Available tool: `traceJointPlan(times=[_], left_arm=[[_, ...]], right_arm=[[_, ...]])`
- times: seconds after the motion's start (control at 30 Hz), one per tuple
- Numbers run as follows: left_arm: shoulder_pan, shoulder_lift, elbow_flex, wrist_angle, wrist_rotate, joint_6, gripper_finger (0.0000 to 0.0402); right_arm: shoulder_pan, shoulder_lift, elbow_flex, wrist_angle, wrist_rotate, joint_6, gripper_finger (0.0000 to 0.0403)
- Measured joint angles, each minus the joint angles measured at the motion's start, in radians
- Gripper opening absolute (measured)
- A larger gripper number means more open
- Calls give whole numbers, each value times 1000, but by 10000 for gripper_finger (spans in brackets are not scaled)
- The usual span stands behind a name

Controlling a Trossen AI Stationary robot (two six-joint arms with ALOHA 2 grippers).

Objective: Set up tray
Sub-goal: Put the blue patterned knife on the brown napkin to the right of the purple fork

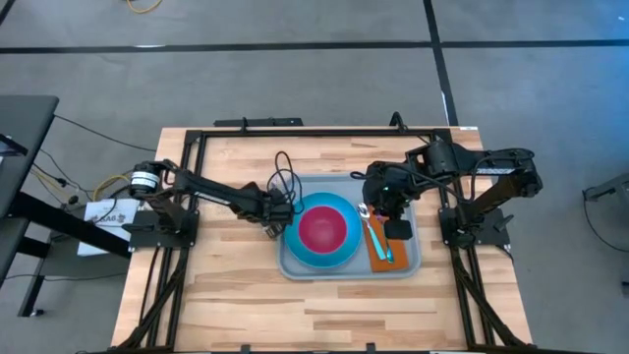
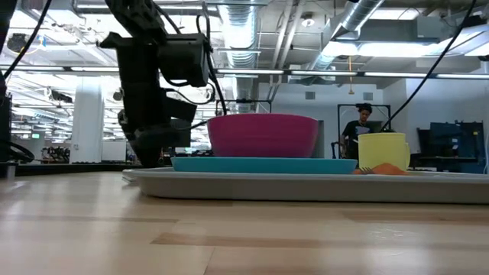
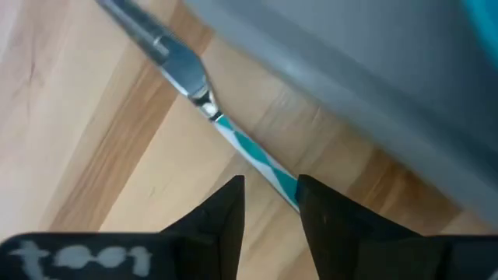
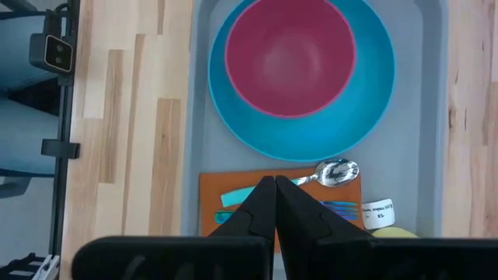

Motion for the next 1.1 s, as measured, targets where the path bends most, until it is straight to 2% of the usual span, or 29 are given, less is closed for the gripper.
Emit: traceJointPlan(times=[0.37, 0.67, 1.1], left_arm=[[31, 2, 1, -16, 17, 34, 114], [30, -10, -3, -259, 36, -31, 114], [0, -79, -19, -231, 28, -59, 114]], right_arm=[[0, 0, 0, 0, 0, 0, 0], [0, 0, 0, 0, 0, 0, 0], [0, 0, 0, 0, 0, 0, 0]])
